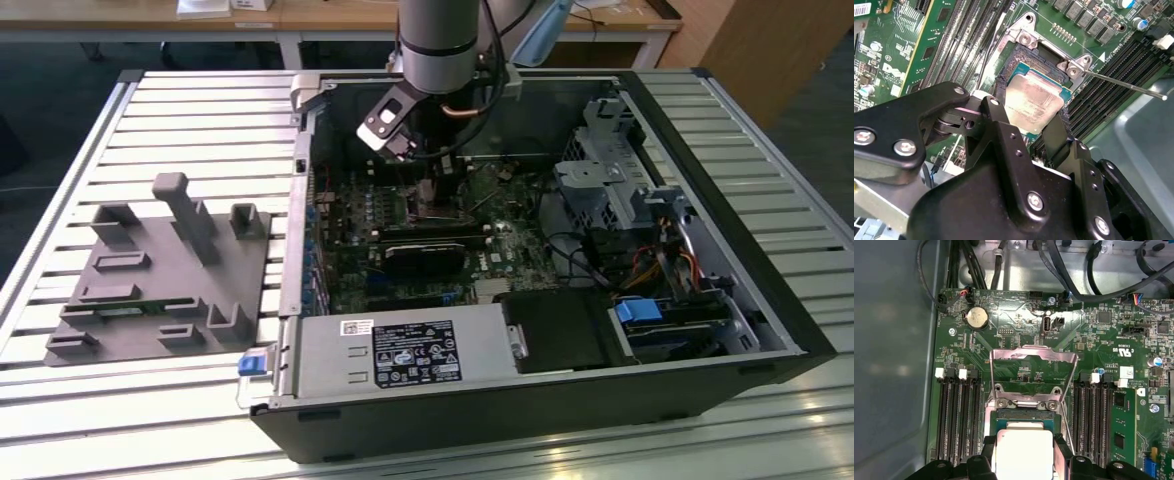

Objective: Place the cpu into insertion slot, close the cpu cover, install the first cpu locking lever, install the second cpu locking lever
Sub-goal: 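Place the cpu into insertion slot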

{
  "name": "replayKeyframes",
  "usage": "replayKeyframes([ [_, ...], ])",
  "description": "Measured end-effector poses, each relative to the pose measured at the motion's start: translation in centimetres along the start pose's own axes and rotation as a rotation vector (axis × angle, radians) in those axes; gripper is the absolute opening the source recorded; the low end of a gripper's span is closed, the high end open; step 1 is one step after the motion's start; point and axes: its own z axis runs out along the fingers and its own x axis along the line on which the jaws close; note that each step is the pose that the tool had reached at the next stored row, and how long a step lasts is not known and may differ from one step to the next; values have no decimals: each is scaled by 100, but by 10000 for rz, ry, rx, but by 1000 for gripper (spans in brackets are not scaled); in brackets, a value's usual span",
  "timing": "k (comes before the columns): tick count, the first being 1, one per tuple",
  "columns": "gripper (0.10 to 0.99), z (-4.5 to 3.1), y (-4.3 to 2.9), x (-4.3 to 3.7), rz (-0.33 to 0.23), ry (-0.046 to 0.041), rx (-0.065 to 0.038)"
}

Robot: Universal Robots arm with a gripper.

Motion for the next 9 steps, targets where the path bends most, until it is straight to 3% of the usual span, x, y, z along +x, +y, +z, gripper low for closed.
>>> replayKeyframes([
  [9, 537, 78, -7, -3, 75, -12, 1],
])
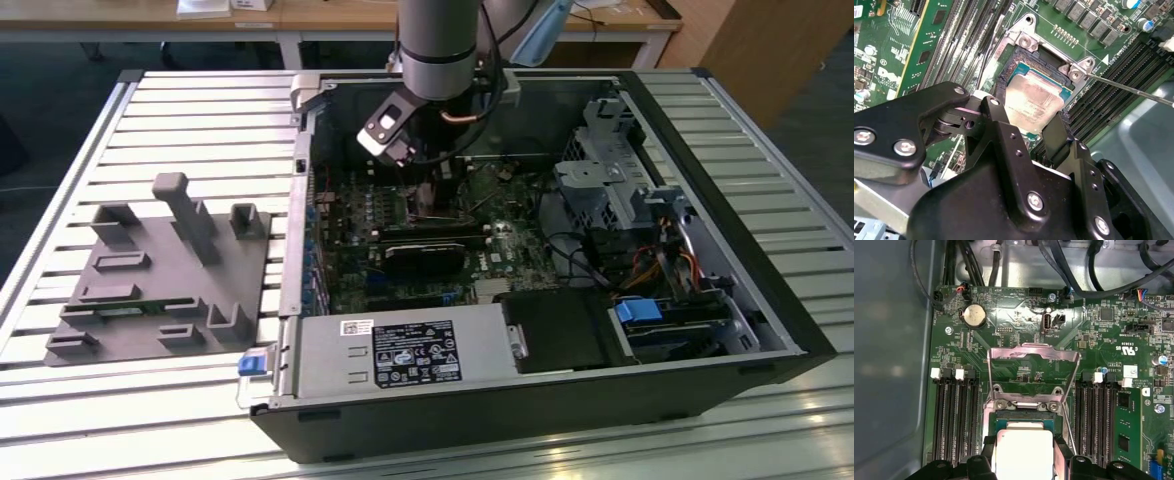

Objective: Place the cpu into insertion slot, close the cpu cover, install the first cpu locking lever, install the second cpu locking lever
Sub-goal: 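Place the cpu into insertion slot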

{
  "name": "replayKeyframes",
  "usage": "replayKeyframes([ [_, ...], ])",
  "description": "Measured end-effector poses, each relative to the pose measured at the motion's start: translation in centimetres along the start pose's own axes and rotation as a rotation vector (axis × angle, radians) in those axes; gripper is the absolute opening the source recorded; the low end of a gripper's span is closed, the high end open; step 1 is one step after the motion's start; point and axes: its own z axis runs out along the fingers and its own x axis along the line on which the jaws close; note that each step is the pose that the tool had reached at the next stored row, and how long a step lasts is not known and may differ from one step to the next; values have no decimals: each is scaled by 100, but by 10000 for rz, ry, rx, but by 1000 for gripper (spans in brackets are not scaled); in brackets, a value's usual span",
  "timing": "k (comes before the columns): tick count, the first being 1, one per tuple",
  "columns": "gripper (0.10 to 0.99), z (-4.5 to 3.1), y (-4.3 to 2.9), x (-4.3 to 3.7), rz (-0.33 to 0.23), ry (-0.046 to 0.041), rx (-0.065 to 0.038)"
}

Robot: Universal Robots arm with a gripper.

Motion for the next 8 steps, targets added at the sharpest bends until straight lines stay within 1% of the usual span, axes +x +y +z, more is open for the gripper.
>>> replayKeyframes([
  [4, 537, 25, -2, -3, 43, -3, -1],
  [8, 537, 32, -2, -4, 56, -4, -1],
])
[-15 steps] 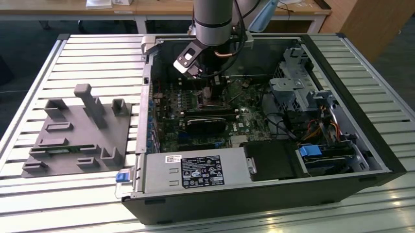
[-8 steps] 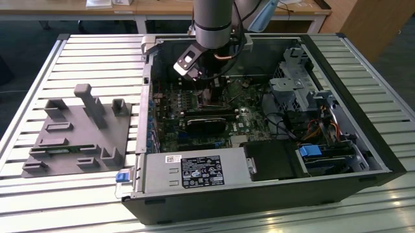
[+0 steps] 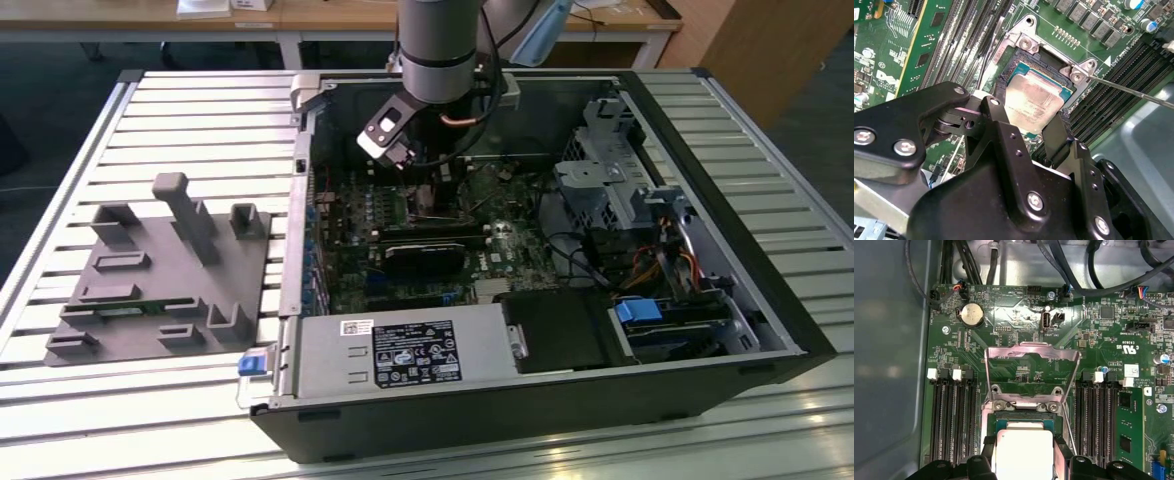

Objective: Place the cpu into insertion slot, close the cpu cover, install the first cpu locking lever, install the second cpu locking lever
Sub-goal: 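Place the cpu into insertion slot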

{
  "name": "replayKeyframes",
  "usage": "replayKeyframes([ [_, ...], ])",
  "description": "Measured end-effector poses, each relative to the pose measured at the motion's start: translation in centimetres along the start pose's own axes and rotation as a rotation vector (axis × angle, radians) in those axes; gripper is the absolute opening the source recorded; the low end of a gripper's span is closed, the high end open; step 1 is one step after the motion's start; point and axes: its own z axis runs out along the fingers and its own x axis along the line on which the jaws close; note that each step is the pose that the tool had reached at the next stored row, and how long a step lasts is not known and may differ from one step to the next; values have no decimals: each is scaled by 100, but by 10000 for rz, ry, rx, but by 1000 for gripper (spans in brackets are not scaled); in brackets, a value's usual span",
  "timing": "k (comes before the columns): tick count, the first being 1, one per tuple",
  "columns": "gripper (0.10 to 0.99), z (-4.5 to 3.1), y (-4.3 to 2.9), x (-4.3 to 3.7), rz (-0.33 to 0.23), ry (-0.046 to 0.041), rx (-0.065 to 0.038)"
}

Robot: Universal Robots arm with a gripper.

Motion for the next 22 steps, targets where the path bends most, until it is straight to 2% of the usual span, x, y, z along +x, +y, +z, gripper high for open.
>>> replayKeyframes([
  [22, 537, 57, -4, 0, 71, -53, 0],
])
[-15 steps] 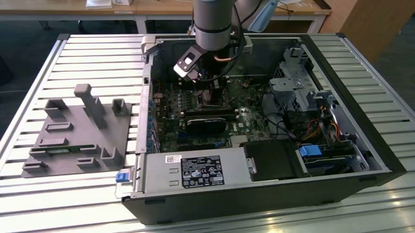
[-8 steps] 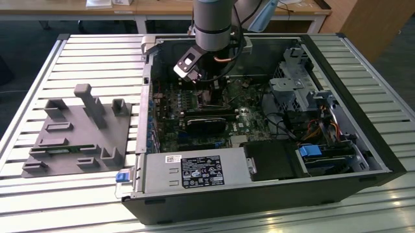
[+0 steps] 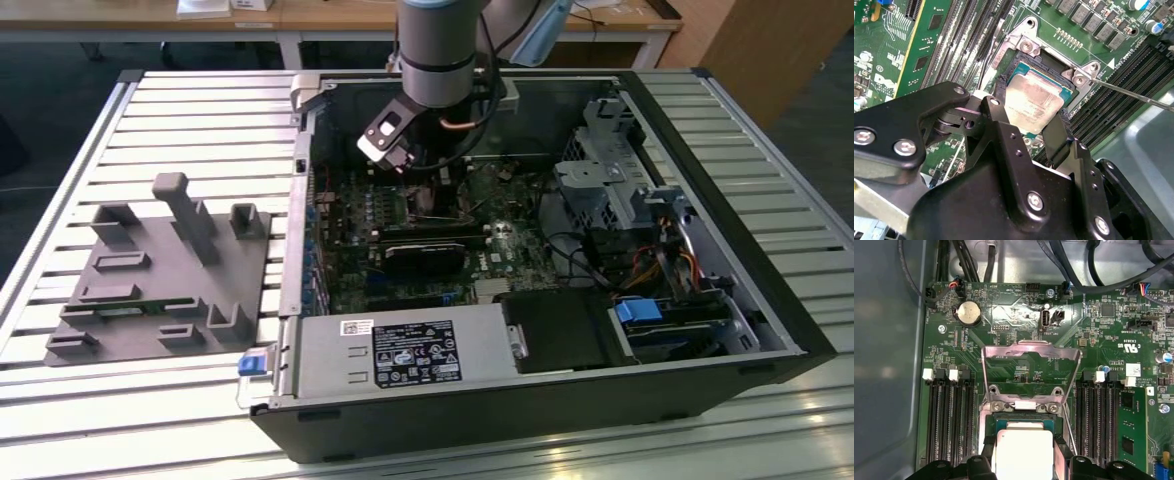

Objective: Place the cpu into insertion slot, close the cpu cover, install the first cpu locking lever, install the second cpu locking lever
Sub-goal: 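Place the cpu into insertion slot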

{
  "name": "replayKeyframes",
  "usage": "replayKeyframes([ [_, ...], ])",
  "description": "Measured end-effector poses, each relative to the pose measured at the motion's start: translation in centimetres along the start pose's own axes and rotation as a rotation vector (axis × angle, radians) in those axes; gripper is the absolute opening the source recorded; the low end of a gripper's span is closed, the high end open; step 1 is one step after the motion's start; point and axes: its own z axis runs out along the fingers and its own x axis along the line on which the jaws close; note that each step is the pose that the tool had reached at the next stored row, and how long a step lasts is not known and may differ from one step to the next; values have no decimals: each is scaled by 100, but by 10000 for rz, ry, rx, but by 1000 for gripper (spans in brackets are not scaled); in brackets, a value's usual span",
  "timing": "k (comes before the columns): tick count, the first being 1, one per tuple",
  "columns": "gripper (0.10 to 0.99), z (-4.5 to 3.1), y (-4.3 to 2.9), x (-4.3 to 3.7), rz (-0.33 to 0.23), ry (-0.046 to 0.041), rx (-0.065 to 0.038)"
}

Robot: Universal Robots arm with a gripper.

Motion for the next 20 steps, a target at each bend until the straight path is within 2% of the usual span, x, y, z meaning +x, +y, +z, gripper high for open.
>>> replayKeyframes([
  [20, 537, 75, 1, 8, 48, -14, 48],
])
